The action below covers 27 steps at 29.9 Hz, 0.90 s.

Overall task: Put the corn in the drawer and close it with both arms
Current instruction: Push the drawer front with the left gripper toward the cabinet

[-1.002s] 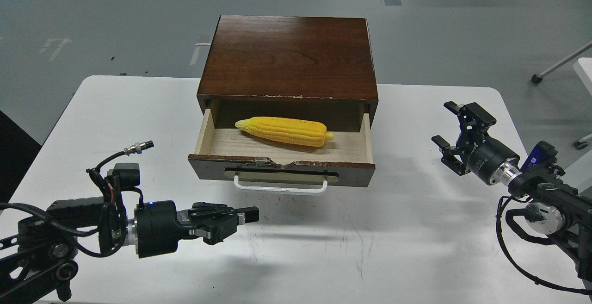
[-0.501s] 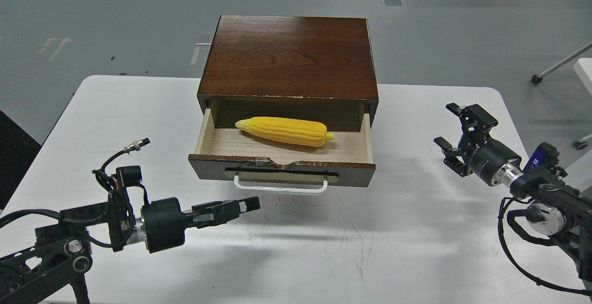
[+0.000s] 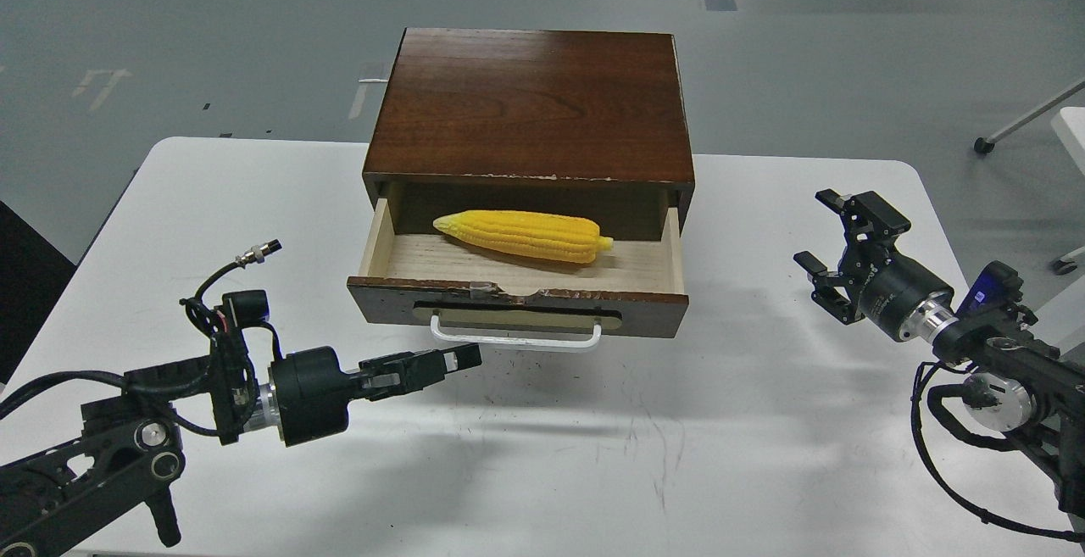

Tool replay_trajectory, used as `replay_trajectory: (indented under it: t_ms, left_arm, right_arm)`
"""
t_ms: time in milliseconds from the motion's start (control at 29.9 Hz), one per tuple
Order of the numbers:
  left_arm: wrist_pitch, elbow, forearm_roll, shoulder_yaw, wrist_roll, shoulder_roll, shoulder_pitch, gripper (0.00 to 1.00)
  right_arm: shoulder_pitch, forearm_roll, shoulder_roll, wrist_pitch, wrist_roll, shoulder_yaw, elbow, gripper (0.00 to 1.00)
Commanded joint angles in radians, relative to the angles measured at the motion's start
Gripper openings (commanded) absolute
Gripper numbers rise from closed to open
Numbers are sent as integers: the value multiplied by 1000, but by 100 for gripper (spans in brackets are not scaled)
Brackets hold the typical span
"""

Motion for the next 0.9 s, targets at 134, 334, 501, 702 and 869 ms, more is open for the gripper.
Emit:
replay_trajectory:
  t_ms: [134, 334, 501, 702, 869]
  left_arm:
    - [0, 68, -5, 1, 0, -48, -32, 0]
    - [0, 122, -5, 1, 0, -85, -58, 0]
    - [0, 160, -15, 1, 0, -108, -83, 0]
    - [-1, 193, -37, 2, 0, -108, -109, 0]
    - [-1, 229, -43, 2, 0, -108, -127, 0]
  right_arm:
    - [-3, 0, 0, 0, 0, 0, 0, 99]
    - [-5, 0, -2, 0, 0, 0, 0, 99]
    - [-6, 0, -3, 0, 0, 0, 2, 99]
    - [-18, 0, -5, 0, 0, 2, 2, 99]
    - [-24, 0, -5, 0, 0, 2, 2, 99]
